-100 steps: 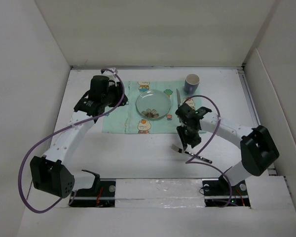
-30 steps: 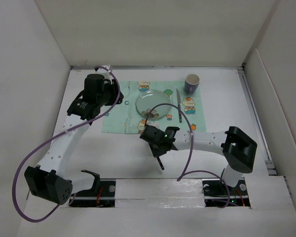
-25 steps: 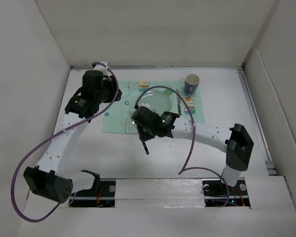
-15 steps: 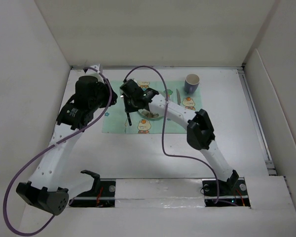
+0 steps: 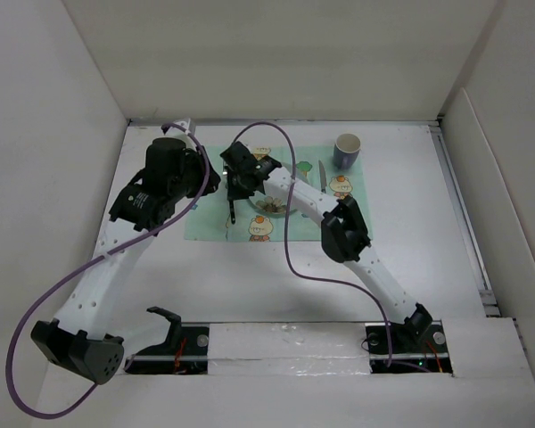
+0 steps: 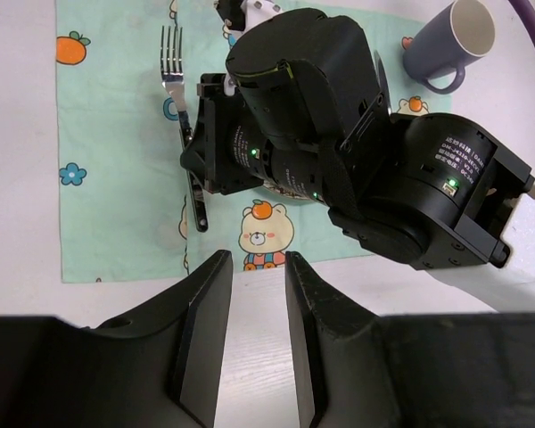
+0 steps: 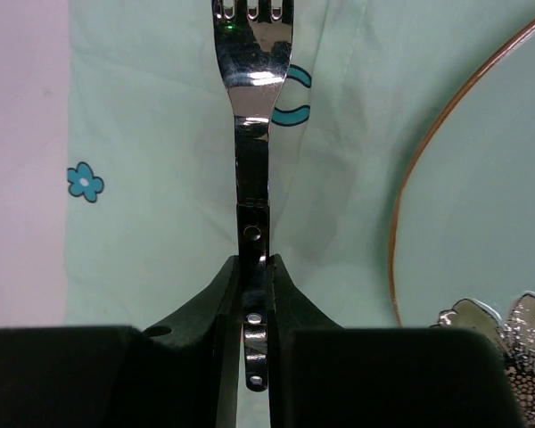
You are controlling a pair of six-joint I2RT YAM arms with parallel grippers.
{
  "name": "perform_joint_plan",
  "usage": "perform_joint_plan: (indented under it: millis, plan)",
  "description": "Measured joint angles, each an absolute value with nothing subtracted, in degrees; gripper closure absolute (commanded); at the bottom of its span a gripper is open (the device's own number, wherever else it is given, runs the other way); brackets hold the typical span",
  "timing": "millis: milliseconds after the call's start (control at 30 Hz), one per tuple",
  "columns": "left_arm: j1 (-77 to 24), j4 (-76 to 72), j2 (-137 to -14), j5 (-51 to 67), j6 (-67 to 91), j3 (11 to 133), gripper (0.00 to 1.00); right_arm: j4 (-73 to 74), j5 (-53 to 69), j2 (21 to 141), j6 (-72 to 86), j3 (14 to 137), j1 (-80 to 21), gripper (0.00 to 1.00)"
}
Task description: Set the dinner table for one person
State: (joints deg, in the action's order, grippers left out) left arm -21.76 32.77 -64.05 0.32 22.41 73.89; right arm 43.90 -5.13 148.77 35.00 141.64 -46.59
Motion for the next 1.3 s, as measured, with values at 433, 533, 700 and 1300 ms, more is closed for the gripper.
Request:
perform_joint_plan:
  millis: [433,533,700,1300]
  plan:
    - [-21.76,31.94,-64.05,0.36,22.39,70.78,0.71,40.88,-5.04,150.08,40.51,140.57,-46.54,0.91]
    - [-21.76,31.90,-64.03,0.36,22.39,70.63,0.70,40.18,-5.19,150.08,40.99,140.57,-46.57,0.76]
    - [-21.76,31.94,-64.01,-1.19,22.39,70.61,0.68,38.28,-5.15,150.08,41.41,139.81,-46.57,0.67]
    - [-21.76,31.24,-65.58,-5.85,22.46,77.01,0.56,29.43,0.69,117.93,33.36,113.30,-45.80,1.00]
